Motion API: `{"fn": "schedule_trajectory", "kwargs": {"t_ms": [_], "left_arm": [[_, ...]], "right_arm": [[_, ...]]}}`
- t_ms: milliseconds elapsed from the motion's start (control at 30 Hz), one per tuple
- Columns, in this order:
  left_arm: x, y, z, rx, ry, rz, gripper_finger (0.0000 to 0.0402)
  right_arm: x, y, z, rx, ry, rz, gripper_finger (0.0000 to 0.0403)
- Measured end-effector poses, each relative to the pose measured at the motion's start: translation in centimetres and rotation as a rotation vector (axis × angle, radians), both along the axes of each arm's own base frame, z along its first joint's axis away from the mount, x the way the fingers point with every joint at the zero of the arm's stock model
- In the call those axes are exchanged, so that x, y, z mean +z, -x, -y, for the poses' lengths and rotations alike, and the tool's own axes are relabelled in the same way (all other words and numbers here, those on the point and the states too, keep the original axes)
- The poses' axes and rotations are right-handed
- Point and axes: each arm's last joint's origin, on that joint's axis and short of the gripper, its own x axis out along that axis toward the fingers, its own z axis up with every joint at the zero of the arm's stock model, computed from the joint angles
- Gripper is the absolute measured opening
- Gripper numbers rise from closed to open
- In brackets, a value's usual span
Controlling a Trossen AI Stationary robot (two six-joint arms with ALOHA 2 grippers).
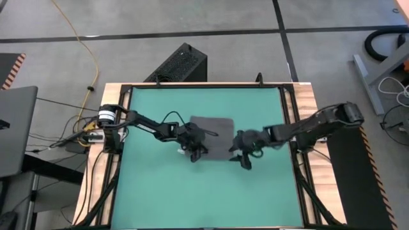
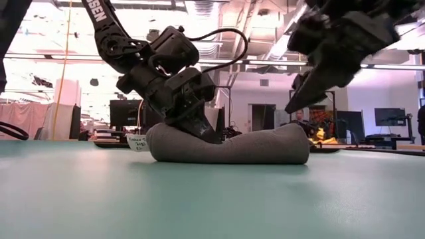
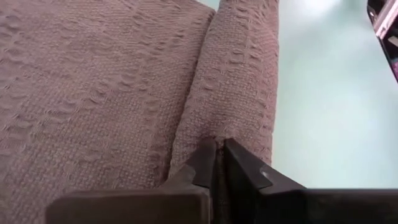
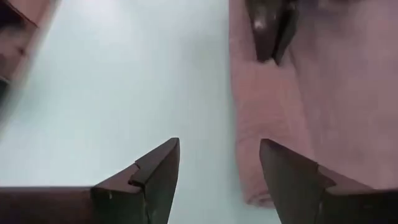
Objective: Roll towel
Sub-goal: Roll the gray towel
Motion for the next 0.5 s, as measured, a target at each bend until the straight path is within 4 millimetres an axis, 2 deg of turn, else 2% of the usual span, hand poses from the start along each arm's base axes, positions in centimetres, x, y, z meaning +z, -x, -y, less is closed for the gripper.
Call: {"fn": "schedule_trajectory", "kwargs": {"t_ms": [100, 267, 500], "left_arm": [[0.0, 0.1, -0.3, -0.003, 0.013, -0.002, 0.0003], [-0.1, 0.1, -0.3, -0.009, 0.022, -0.007, 0.0005], [-0.1, 0.1, -0.3, -0.004, 0.037, -0.011, 0.0006]], "right_arm": [[-0.5, 0.0, -1.9, 0.013, 0.209, 0.028, 0.0248], [-1.9, -0.5, -3.4, 0.01, 0.484, 0.033, 0.0249], [-5.0, -1.2, -3.0, 0.047, 0.567, -0.087, 0.0249]]}}
